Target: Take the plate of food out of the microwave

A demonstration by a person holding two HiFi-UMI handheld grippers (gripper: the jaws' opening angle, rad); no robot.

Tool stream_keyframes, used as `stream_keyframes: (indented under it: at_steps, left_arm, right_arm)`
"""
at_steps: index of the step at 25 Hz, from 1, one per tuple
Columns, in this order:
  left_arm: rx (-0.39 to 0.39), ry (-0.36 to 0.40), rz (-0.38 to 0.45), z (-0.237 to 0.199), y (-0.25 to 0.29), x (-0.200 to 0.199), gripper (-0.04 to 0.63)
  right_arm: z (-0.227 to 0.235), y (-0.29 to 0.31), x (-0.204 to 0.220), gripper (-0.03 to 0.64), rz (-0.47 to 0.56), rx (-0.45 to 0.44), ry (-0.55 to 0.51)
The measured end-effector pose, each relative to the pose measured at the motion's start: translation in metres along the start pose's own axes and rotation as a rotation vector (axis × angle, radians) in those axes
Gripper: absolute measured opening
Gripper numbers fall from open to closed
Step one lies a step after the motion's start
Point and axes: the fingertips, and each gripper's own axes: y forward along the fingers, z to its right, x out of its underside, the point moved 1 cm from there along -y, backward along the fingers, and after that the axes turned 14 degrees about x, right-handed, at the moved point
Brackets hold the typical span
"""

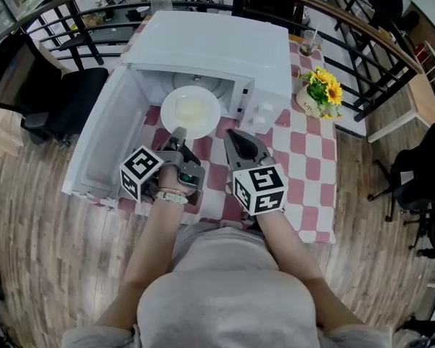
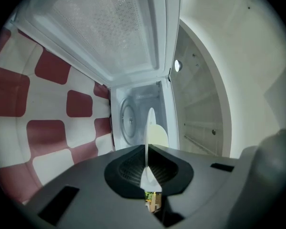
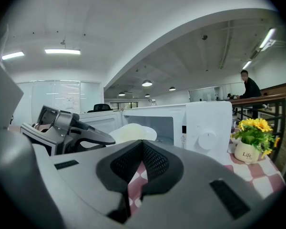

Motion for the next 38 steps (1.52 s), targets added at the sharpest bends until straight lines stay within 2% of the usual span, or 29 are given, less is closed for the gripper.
stream_keyframes:
  at_steps: [10, 23, 38]
  left_arm:
    - [0.032, 0.035, 0.017, 0.011, -0.008, 0.014, 0.012]
    - [0.06, 0.019, 0.013, 0.019, -0.008, 0.023, 0.013]
    - [0.072, 0.012, 0.0, 0.024, -0.007, 0.025, 0.013]
  right_arm:
    - [0.002, -0.004, -0.005, 0.023, 0.026, 0.013, -0.01]
    - [0.003, -0.006, -0.013, 0.023, 0.052, 0.048, -0.041]
    - [-0.003, -0.006, -0.015, 0.023, 0.058, 0.025, -0.044]
